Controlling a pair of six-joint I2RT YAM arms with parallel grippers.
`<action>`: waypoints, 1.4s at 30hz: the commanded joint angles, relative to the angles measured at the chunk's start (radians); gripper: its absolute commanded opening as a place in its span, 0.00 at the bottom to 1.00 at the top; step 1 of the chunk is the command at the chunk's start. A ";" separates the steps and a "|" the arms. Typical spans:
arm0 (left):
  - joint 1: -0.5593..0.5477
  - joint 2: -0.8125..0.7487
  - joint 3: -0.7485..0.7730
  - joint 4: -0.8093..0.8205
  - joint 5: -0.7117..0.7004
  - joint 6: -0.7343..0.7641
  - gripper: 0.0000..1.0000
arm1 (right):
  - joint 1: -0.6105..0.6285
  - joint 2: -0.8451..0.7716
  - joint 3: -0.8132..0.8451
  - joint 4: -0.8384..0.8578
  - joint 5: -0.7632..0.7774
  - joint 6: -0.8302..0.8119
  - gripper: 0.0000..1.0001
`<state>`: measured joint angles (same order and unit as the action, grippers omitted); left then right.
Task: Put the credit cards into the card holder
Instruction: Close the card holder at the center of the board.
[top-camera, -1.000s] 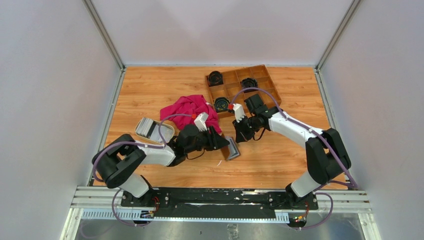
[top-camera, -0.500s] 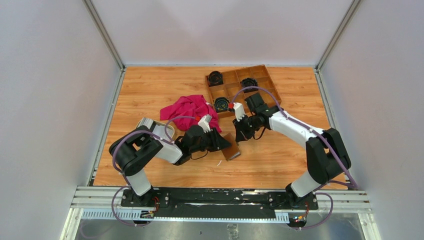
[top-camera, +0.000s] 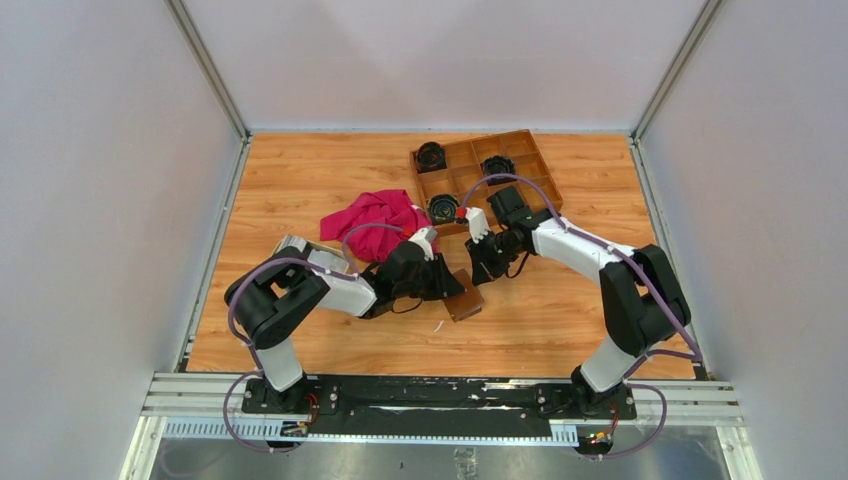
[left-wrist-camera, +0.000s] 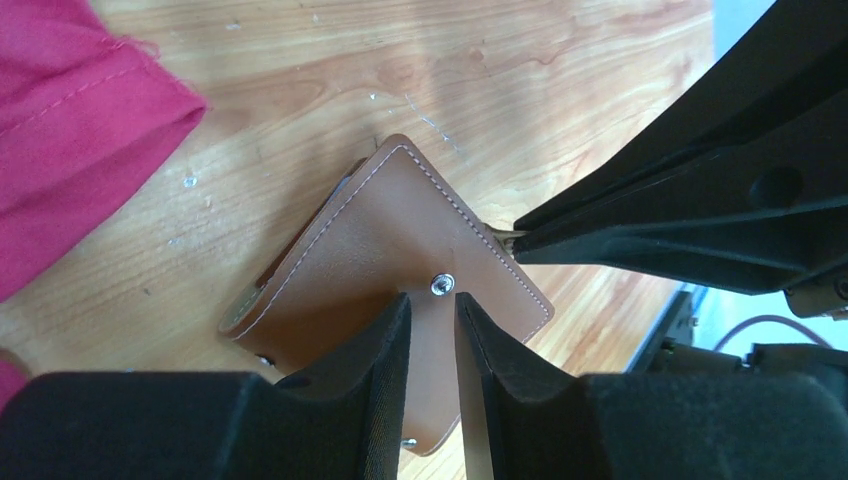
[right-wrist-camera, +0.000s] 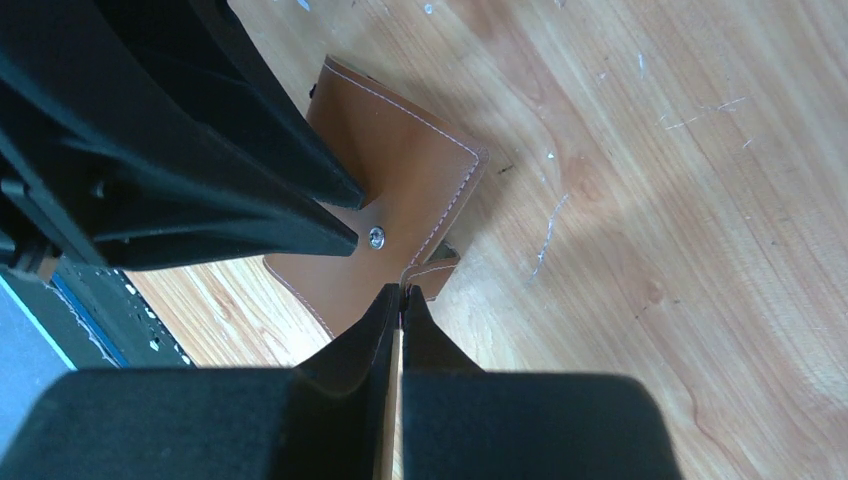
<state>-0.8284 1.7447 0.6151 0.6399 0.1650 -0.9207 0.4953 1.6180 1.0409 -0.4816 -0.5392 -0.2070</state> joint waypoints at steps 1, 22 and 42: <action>-0.028 0.029 0.079 -0.308 -0.104 0.138 0.30 | 0.011 0.002 0.030 -0.040 -0.019 -0.017 0.00; -0.035 -0.063 0.070 -0.402 -0.088 0.168 0.23 | 0.067 0.100 0.040 -0.014 -0.125 0.042 0.00; -0.038 -0.165 0.040 -0.402 -0.095 0.160 0.25 | 0.032 -0.014 0.088 -0.090 -0.188 -0.098 0.34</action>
<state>-0.8612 1.6062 0.6724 0.2607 0.0822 -0.7761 0.5404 1.6550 1.1046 -0.4969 -0.6895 -0.1986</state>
